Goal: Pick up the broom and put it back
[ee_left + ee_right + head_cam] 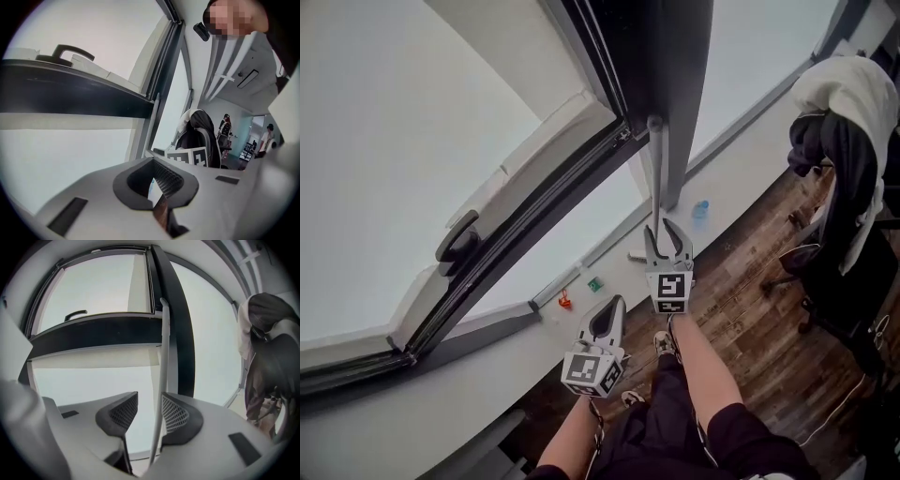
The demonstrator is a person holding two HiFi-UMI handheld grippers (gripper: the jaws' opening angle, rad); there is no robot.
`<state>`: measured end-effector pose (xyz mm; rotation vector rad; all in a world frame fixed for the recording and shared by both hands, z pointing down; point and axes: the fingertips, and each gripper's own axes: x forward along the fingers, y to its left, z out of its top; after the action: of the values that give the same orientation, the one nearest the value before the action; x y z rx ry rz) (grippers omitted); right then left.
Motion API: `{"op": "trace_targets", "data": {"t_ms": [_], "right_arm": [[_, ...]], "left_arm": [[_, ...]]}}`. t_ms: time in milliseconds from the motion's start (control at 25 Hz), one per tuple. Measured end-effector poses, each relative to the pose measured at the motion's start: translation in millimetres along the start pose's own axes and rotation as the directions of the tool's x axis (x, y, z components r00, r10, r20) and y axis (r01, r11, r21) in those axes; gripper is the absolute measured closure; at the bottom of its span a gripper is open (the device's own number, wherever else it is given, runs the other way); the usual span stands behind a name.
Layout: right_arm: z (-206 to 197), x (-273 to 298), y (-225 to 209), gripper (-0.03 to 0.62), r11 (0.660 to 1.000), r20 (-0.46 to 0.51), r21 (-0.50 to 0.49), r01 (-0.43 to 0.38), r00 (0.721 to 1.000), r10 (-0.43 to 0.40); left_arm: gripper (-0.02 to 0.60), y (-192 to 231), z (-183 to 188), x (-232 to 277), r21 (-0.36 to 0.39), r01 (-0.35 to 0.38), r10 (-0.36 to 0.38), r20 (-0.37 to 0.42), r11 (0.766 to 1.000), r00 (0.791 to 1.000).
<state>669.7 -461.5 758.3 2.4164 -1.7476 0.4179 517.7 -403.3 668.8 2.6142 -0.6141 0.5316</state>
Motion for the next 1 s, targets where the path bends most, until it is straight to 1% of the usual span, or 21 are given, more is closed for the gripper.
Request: {"op": "trace_targets", "data": {"t_ms": [120, 160, 200, 240, 320, 400, 520, 600, 760, 880, 1000], "right_arm": [[12, -34, -2, 0.432, 0.999, -0.002, 0.015, 0.031, 1.0, -0.031], [16, -48, -2, 0.447, 0.999, -0.006, 0.032, 0.04, 0.999, -0.04], [19, -62, -1, 0.484, 0.998, -0.012, 0.055, 0.041, 0.999, -0.04], [23, -76, 3, 0.518, 0.997, -0.018, 0.078, 0.03, 0.999, -0.029], [33, -102, 14, 0.553, 0.995, -0.024, 0.097, -0.006, 1.0, 0.009], [48, -121, 26, 0.563, 0.996, -0.015, 0.08, -0.038, 0.999, 0.04], [70, -142, 47, 0.571, 0.995, -0.004, 0.062, -0.075, 0.997, 0.076], [83, -155, 55, 0.571, 0.995, -0.003, 0.047, -0.083, 0.997, 0.083], [115, -182, 56, 0.572, 0.999, 0.018, 0.002, -0.044, 0.999, 0.044], [127, -199, 63, 0.572, 0.999, -0.006, -0.023, -0.024, 1.0, 0.024], [138, -214, 70, 0.572, 0.999, 0.0, -0.041, 0.0, 1.0, 0.0]], "left_arm": [[0.581, -5, 9, -7, 0.002, -0.011, 0.011, 0.009, 1.0, 1.0], [0.581, -6, 12, -10, 0.0, -0.013, 0.013, 0.011, 1.0, 1.0], [0.581, -7, 14, -14, -0.002, -0.015, 0.015, 0.012, 1.0, 1.0], [0.581, -9, 15, -19, -0.005, -0.018, 0.018, 0.011, 1.0, 1.0], [0.581, -12, 17, -28, -0.016, -0.027, 0.027, 0.009, 1.0, 1.0], [0.581, -15, 20, -34, -0.047, -0.039, 0.04, 0.014, 0.998, 0.999], [0.581, -20, 35, -39, -0.082, -0.042, 0.045, 0.044, 0.996, 0.998], [0.581, -30, 45, -43, -0.079, -0.022, 0.027, 0.064, 0.997, 0.998], [0.581, -51, 65, -53, -0.046, 0.048, -0.044, 0.089, 0.998, 0.995], [0.581, -59, 79, -63, -0.033, 0.086, -0.083, 0.098, 0.996, 0.992], [0.581, -67, 93, -71, -0.007, 0.122, -0.121, 0.108, 0.993, 0.987]]}}
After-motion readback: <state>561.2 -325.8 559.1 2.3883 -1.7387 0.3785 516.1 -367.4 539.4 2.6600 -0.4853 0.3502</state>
